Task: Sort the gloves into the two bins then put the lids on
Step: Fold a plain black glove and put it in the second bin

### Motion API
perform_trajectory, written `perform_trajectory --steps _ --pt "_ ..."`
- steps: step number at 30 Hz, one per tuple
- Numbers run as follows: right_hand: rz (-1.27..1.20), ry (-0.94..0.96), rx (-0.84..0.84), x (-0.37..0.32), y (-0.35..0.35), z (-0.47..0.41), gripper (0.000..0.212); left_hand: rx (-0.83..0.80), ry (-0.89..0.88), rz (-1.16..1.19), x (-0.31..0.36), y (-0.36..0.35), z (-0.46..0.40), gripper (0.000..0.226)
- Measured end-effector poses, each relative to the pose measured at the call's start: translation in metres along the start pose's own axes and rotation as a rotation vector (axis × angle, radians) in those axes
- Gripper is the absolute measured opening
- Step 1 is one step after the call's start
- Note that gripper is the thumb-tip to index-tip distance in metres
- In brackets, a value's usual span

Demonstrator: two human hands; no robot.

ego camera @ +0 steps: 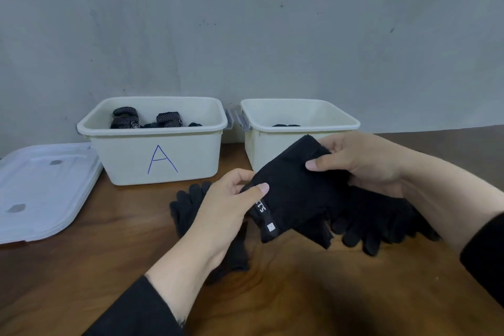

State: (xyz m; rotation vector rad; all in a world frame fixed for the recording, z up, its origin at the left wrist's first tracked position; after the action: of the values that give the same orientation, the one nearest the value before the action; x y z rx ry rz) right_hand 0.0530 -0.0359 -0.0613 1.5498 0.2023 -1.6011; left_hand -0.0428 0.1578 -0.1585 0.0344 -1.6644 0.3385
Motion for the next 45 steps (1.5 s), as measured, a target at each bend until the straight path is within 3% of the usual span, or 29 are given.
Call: perform_trajectory --steps 7,11,17,21,26,29,33,35,41,45 --pt "0.004 0.05 0.249 -0.031 0.039 -0.007 0.005 0.111 -0.102 0.087 0.025 0.006 -0.037 0.014" --pt "0.064 0.103 0.451 -0.068 0.086 -0.01 0.009 0.12 -0.104 -0.097 0.011 0.019 -0.061 0.015" --pt "0.207 0.034 0.678 -0.096 0.143 -0.045 0.004 0.105 -0.064 -0.422 -0.029 0.034 -0.073 0.018" --pt "0.197 0.005 0.686 -0.091 0.142 -0.092 0.006 0.148 -0.034 -0.387 -0.034 0.04 -0.079 0.019" --pt "-0.02 0.035 0.567 -0.082 0.124 -0.157 0.008 0.171 -0.009 -0.359 -0.04 0.045 -0.083 0.021" --pt "-0.077 -0.058 0.523 -0.058 0.112 -0.189 0.005 0.18 0.006 -0.358 -0.042 0.047 -0.085 0.022" --pt "0.111 -0.299 0.435 -0.005 0.1 -0.216 0.02 0.178 0.008 -0.397 -0.043 0.047 -0.084 0.021" --pt "0.206 -0.33 0.417 0.007 0.101 -0.22 0.019 0.173 -0.006 -0.439 -0.043 0.047 -0.085 0.022" --pt "0.499 -0.207 0.493 0.001 0.113 -0.214 0.015 0.154 -0.026 -0.47 -0.042 0.045 -0.085 0.023" --pt "0.489 -0.042 0.638 -0.01 0.125 -0.18 0.017 0.12 -0.048 -0.494 -0.04 0.042 -0.082 0.019"
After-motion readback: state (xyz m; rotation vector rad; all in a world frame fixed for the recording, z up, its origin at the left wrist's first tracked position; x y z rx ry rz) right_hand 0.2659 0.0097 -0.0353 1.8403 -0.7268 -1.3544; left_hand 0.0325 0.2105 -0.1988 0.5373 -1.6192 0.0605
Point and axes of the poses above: each hand's wrist, its own z-axis away from the middle knuckle, its own y-axis out of the back of the hand, x = y × z, the point moved 3 cm from there along -z, towards the middle knuckle, and after that the axes turned 4 degrees about z, right-handed, at the moved point
